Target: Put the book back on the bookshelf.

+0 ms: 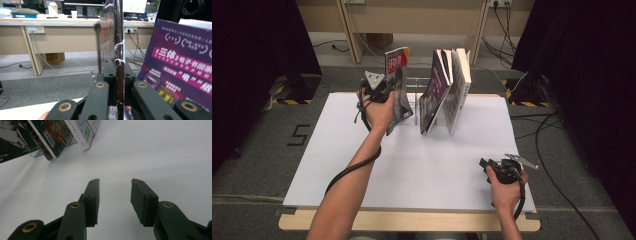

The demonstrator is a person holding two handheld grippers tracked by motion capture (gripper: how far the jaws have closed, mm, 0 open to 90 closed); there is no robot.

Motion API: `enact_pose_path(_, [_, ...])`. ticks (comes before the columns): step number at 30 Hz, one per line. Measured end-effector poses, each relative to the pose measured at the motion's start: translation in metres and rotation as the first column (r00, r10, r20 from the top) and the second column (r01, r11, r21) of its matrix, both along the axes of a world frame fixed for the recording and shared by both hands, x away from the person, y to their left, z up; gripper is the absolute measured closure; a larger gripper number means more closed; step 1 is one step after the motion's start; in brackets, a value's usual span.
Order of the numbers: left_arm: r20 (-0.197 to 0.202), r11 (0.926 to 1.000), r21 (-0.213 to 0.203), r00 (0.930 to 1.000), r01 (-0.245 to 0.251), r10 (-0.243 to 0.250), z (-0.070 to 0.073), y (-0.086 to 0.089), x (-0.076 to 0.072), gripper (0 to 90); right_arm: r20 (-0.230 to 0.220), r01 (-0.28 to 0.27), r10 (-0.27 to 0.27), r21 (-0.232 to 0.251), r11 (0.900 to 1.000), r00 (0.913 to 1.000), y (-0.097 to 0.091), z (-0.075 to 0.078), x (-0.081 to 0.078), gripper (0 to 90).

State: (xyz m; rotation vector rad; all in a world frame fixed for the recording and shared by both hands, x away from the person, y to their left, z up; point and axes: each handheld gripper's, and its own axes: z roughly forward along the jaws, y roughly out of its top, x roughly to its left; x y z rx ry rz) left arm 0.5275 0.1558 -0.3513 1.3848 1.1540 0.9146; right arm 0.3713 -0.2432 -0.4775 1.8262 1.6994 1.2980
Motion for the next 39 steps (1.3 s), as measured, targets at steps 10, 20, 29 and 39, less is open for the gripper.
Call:
enact_pose_path(10, [-0.030, 0.9995, 0.015, 0.9992, 0.027, -0.026, -0.026, 0.008, -0.022, 85.4, -0.002, 0.001, -0.001, -0.008, 1.0000, 1.0000, 0.001, 0.000, -0.001, 59.6])
enact_pose_path(20, [-0.062, 0.9984, 0.025, 0.9968, 0.051, -0.050, -0.031, 0.010, -0.030, 79.6, -0.010, -0.002, 0.002, 0.000, 1.0000, 1.0000, 0.002, -0.001, 0.000, 59.5])
enact_pose_path(29, [-0.046, 0.9985, -0.020, 0.9977, 0.050, -0.051, -0.021, 0.009, -0.027, 55.8, -0.013, -0.002, 0.002, -0.005, 1.0000, 0.9999, 0.002, -0.002, -0.001, 59.3])
enact_pose_path(39, [-0.056, 0.9979, -0.052, 0.9975, 0.040, -0.043, 0.003, 0.004, -0.015, 48.0, -0.011, 0.001, -0.001, -0.017, 0.9999, 0.9999, 0.002, -0.001, -0.001, 59.1])
